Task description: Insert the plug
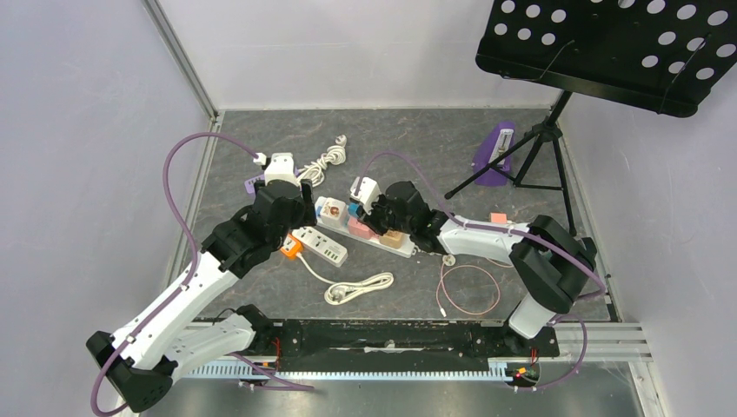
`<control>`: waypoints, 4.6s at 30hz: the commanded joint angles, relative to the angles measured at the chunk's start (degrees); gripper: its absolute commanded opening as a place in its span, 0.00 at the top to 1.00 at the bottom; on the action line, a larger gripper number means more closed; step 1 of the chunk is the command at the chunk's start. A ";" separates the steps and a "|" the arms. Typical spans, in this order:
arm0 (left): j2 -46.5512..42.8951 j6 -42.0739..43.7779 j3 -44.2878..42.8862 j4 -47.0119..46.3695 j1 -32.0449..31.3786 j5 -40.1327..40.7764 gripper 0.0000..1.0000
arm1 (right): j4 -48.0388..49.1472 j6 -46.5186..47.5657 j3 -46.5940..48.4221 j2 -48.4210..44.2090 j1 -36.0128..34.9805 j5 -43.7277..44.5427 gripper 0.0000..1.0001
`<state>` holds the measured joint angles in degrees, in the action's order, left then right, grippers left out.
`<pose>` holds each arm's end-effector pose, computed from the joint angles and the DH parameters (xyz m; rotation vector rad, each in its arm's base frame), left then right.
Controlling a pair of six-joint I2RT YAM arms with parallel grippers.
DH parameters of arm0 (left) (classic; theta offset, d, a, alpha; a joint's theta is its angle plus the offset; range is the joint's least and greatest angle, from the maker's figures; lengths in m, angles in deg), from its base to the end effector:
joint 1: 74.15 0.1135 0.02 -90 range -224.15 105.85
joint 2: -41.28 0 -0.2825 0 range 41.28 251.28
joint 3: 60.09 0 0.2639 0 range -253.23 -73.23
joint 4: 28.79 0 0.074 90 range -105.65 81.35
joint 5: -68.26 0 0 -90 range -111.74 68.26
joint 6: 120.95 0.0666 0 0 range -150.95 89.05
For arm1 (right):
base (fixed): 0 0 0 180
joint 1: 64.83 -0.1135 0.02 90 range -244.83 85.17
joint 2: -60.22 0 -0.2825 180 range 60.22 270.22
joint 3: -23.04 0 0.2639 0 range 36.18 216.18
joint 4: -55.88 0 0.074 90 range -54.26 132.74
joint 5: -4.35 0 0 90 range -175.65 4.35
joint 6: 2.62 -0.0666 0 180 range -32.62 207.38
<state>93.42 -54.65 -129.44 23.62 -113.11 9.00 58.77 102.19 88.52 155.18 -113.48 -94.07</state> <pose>0.1815 -0.1030 0.3390 -0.0175 2.0899 -0.0718 0.2564 0.3062 0.2025 -1.1670 1.7087 0.5172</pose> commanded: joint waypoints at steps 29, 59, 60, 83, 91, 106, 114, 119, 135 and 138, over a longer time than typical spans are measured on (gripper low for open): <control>-1.32 0.33 0.53 -2.13 0.38 -2.40 0.27 | -15.84 -6.22 12.53 -0.32 -0.58 3.16 0.53; -3.34 -0.99 0.66 -2.35 0.38 -3.50 0.26 | -16.47 -10.14 2.46 3.16 -0.58 5.25 1.00; -3.27 -0.99 0.66 -2.27 0.38 -3.50 0.27 | -16.54 -10.15 3.51 2.35 -0.60 5.27 0.98; -5.56 -3.77 2.83 -0.59 0.38 -10.05 0.25 | -19.97 -7.75 -10.55 -21.65 -0.10 4.89 0.03; -5.42 -5.29 4.94 -1.07 0.37 -11.39 0.25 | -12.94 -5.70 -14.51 -14.02 0.42 7.43 0.04; -3.14 -5.13 5.05 -2.20 0.46 -11.43 0.25 | -2.96 -5.14 -17.40 -7.81 2.87 12.09 0.12; -2.07 -5.03 4.96 -2.85 0.46 -11.39 0.25 | 0.81 -6.54 -19.55 -6.71 5.32 12.29 0.34; -0.70 -5.84 5.18 -3.53 0.53 -12.09 0.25 | 1.90 -12.76 -19.14 -5.90 6.43 20.92 0.42; 1.38 -11.90 10.11 -6.17 1.08 -12.18 0.25 | -5.82 -21.97 -12.05 -13.17 6.82 23.58 0.17; 2.35 -16.99 14.40 -8.05 1.09 -12.62 0.24 | -9.73 -23.14 -10.83 -17.41 6.81 22.70 0.15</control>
<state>94.60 -64.40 -119.07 18.90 -112.37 -3.85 53.11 81.77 73.87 143.79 -106.94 -69.48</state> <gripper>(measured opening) 0.749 0.843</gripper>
